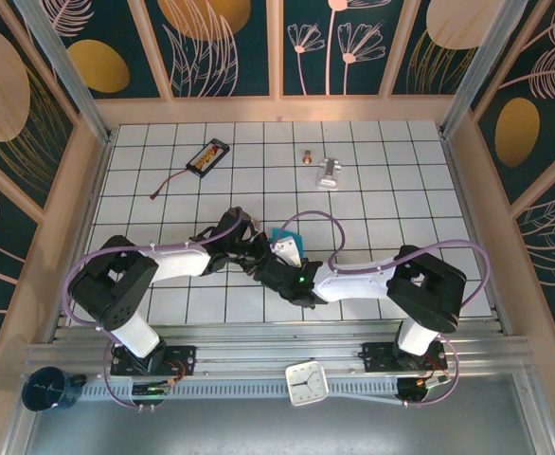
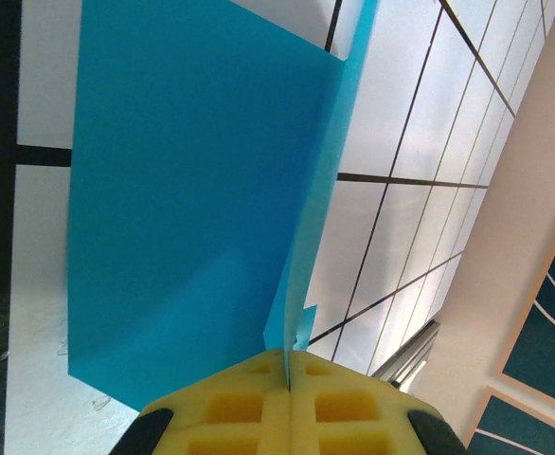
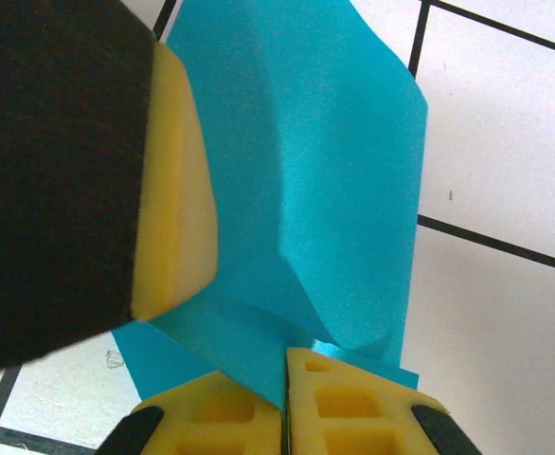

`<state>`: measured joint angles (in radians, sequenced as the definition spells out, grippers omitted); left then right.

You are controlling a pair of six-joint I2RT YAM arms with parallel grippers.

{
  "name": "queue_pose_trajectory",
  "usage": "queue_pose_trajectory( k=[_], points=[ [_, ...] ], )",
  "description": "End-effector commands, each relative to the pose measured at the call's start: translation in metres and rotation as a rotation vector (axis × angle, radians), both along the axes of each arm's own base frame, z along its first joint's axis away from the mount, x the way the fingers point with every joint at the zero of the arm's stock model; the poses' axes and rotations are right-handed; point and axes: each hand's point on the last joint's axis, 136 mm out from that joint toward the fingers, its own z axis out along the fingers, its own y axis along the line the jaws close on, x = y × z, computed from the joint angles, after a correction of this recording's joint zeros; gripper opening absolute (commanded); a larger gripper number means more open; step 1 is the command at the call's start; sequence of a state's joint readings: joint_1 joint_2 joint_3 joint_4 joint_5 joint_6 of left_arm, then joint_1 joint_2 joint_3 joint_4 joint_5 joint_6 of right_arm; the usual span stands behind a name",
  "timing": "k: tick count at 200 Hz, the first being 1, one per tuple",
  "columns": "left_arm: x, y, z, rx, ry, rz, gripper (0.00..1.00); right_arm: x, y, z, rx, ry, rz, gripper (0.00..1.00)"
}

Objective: Fold a paper plane with a square sheet of paper (pick it up from the middle)
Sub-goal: Perform the fourth fold on the wing at the bottom-center of the table.

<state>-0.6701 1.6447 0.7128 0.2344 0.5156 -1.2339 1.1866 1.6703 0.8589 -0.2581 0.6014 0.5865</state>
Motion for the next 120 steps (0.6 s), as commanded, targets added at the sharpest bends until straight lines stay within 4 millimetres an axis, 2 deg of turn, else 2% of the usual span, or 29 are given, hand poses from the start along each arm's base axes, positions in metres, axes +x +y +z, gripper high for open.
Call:
queue_pose_trajectory(
  k=[1,46,74,91,120],
  points=[
    [-0.013,0.007,-0.014,0.047,0.123,0.021,0.0,0.0,-0.017,-0.006,-0.043,-0.016,-0.041,0.06],
    [-0.011,0.009,-0.012,0.062,0.103,0.022,0.0,0.0,-0.02,-0.006,-0.005,-0.012,-0.049,0.0],
    [-0.01,0.01,-0.01,0.067,0.09,0.024,0.0,0.0,-0.017,-0.004,0.062,0.006,-0.036,0.0],
    [-0.008,0.011,-0.006,0.07,0.072,0.029,0.07,-0.002,-0.014,-0.004,0.12,0.02,-0.015,0.0],
    [-0.002,0.012,0.008,0.073,0.022,0.034,0.26,-0.006,-0.009,-0.006,0.241,0.071,0.027,0.0]
  ],
)
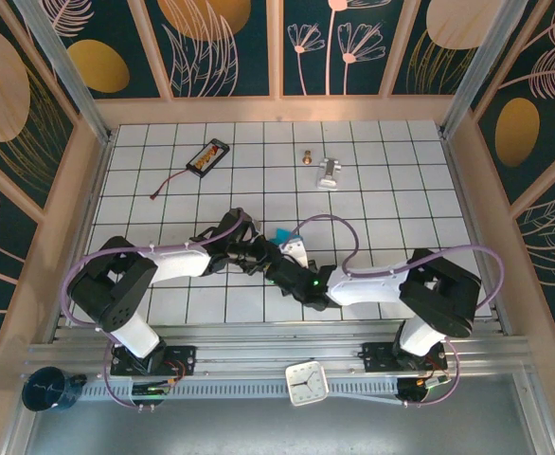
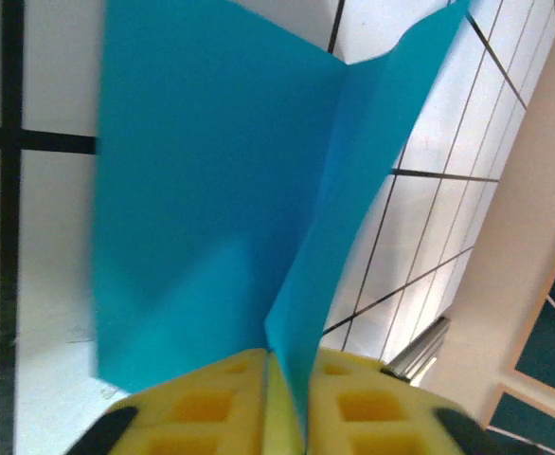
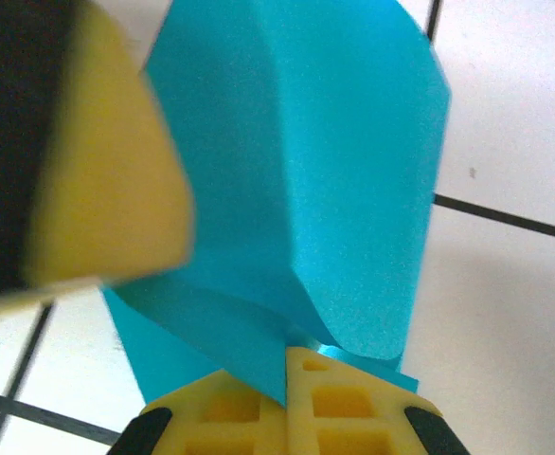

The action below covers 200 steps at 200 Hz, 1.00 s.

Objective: Fold a paper plane with a square sheet of paper (pick it up from the middle)
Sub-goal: Perform the fourth fold on the wing at the bottom-center of the table.

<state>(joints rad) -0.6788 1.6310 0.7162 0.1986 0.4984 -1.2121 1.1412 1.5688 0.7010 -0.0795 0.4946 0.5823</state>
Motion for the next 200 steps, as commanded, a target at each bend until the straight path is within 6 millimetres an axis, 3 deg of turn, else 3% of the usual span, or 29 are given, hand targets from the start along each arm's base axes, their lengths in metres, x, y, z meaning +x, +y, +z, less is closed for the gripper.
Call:
queue_pose_trajectory(
  k=[1,37,92,162,200],
  points=[
    [0.002,0.011,0.009,0.049,0.028,0.045,0.27,-0.002,0.0,0.001,0.1,0.033,0.021,0.0],
    [0.006,0.015,0.025,0.043,-0.027,0.073,0.38,-0.005,0.006,0.004,0.272,0.086,0.063,0.0],
    [0.0,0.018,0.025,0.009,-0.033,0.083,0.37,-0.006,0.004,0.012,0.435,0.115,0.084,0.0],
    [-0.001,0.011,0.034,-0.039,-0.078,0.042,0.26,-0.008,0.002,0.001,0.49,0.16,0.06,0.0],
    [-0.004,0.001,0.031,-0.078,-0.07,0.0,0.09,-0.011,0.0,-0.004,0.518,0.181,0.031,0.0]
  ],
)
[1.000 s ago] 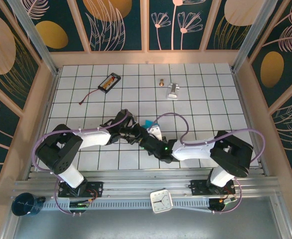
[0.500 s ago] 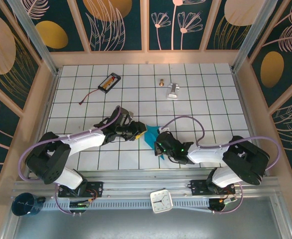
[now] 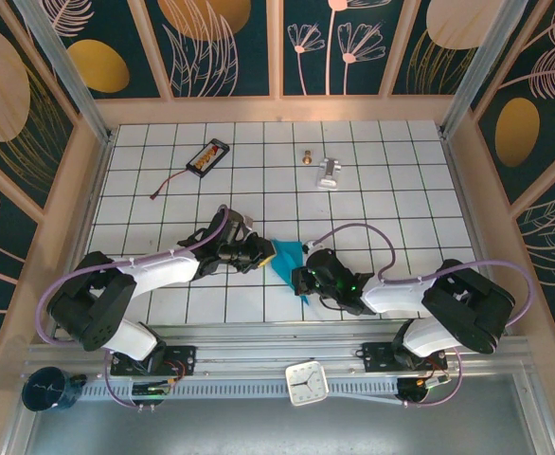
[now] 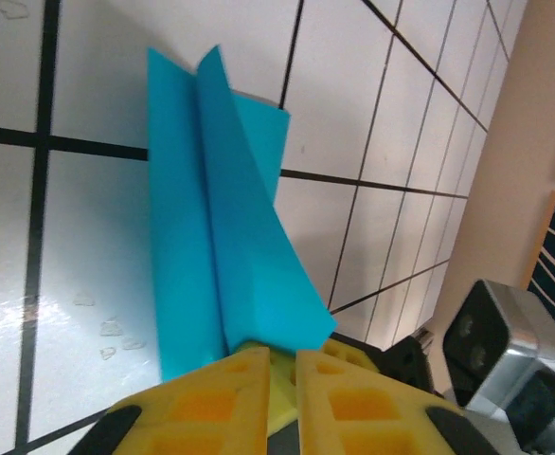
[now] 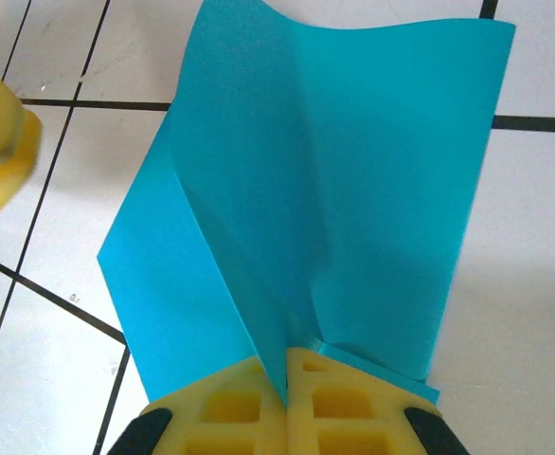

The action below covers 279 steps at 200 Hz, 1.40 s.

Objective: Fold a paper plane with a square sheet of paper (pick it up from the middle)
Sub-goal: Perform the fourth fold on the wing at the bottom-center of the table.

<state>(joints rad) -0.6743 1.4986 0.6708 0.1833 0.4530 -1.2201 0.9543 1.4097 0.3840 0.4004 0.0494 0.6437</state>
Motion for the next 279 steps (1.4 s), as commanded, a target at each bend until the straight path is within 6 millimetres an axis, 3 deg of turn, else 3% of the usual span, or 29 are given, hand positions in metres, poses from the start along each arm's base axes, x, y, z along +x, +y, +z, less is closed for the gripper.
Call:
queue_pose_trajectory(
  k=[1,26,107,136,161,168,279],
  points=[
    [-0.004,-0.01,0.004,-0.054,-0.003,-0.045,0.08,0.0,0.0,-0.004,0.037,0.026,-0.026,0.0],
    [-0.002,-0.011,0.007,-0.048,-0.03,-0.057,0.05,0.0,-0.002,-0.007,0.028,0.034,-0.041,0.0],
    [0.001,-0.023,-0.024,-0.053,0.003,-0.094,0.0,-0.005,-0.001,-0.009,0.115,0.078,-0.076,0.0],
    [-0.003,-0.019,-0.041,-0.036,0.027,-0.092,0.0,-0.007,-0.003,-0.01,0.138,0.084,-0.088,0.0],
    [-0.004,-0.017,-0.045,-0.043,0.021,-0.084,0.0,-0.007,-0.005,-0.01,0.167,0.091,-0.106,0.0],
    [-0.006,-0.015,-0.056,-0.029,0.042,-0.081,0.0,-0.008,-0.007,-0.011,0.173,0.094,-0.111,0.0],
    [-0.021,0.003,-0.092,0.057,0.088,-0.075,0.0,-0.012,-0.015,-0.008,0.337,0.157,-0.203,0.0]
  ],
)
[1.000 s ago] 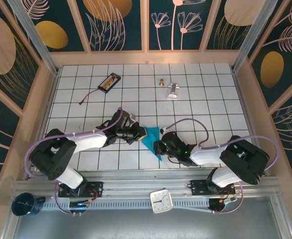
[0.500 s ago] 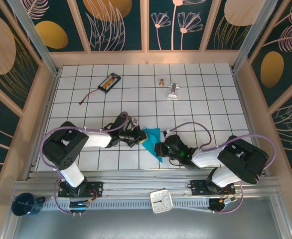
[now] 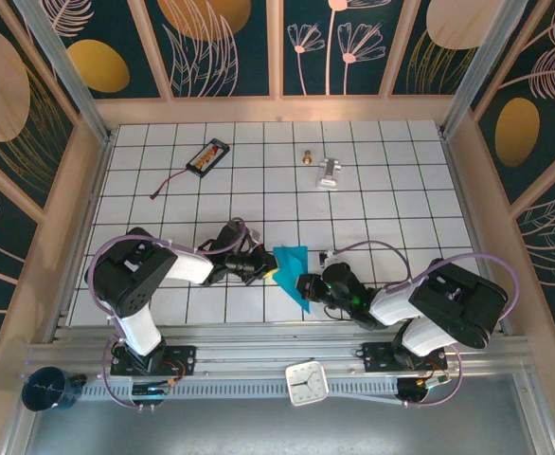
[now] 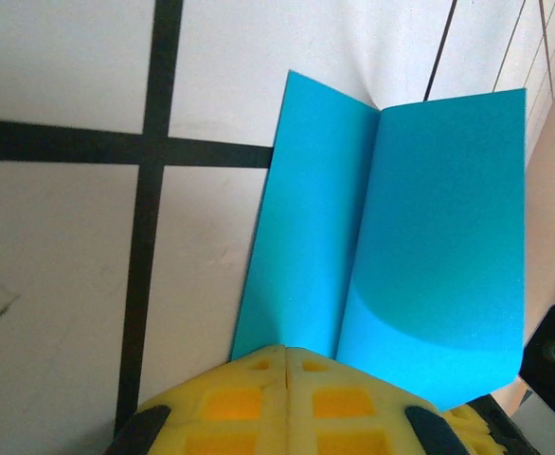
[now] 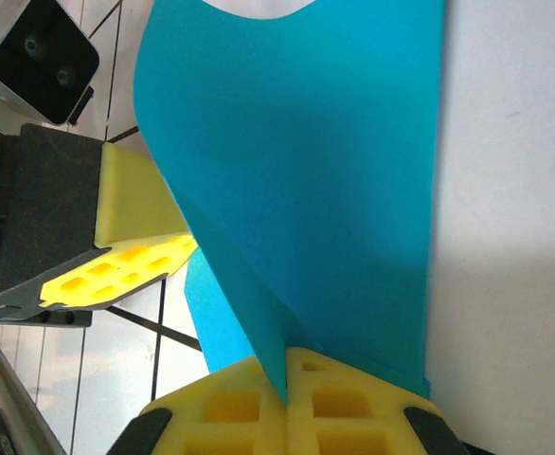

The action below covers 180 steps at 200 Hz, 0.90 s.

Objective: Fold a paper plane with a square sheet of paper (pick it up from the middle)
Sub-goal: Perform the fourth fold on the wing at the bottom-center of the table.

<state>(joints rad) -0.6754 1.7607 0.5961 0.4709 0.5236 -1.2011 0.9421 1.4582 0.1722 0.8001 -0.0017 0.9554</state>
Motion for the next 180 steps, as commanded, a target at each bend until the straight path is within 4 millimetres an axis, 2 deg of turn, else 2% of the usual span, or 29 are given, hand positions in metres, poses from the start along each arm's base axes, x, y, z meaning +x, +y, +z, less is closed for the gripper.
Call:
queue_pose_trajectory(
  k=[1,45,84,96,102,127,145,162,180],
  points=[
    [-0.013,0.011,-0.022,0.061,0.032,-0.013,0.0,0.003,-0.003,0.003,0.053,0.018,-0.048,0.0],
    [-0.02,0.019,-0.032,0.089,0.046,-0.009,0.0,0.004,-0.008,0.001,0.075,0.041,-0.093,0.01],
    [-0.016,0.022,-0.02,0.073,0.01,0.022,0.0,0.011,-0.007,0.002,0.06,0.001,-0.076,0.0],
    [-0.014,0.023,-0.017,0.067,-0.004,0.039,0.0,0.009,0.003,0.004,0.038,-0.028,0.003,0.0],
    [-0.01,0.021,-0.003,0.041,-0.041,0.046,0.0,0.009,0.007,0.004,0.021,-0.043,0.034,0.0],
    [0.001,0.023,0.023,0.012,-0.12,0.084,0.1,0.009,0.02,0.007,-0.033,-0.112,0.165,0.0],
    [0.007,0.03,0.041,0.006,-0.174,0.12,0.11,0.01,0.028,0.011,-0.044,-0.157,0.261,0.0],
    [0.009,0.041,0.052,0.015,-0.208,0.157,0.09,0.009,0.038,0.014,-0.035,-0.186,0.361,0.0],
    [0.005,0.046,0.053,0.035,-0.208,0.159,0.06,0.01,0.049,0.015,-0.032,-0.208,0.443,0.0]
  ],
)
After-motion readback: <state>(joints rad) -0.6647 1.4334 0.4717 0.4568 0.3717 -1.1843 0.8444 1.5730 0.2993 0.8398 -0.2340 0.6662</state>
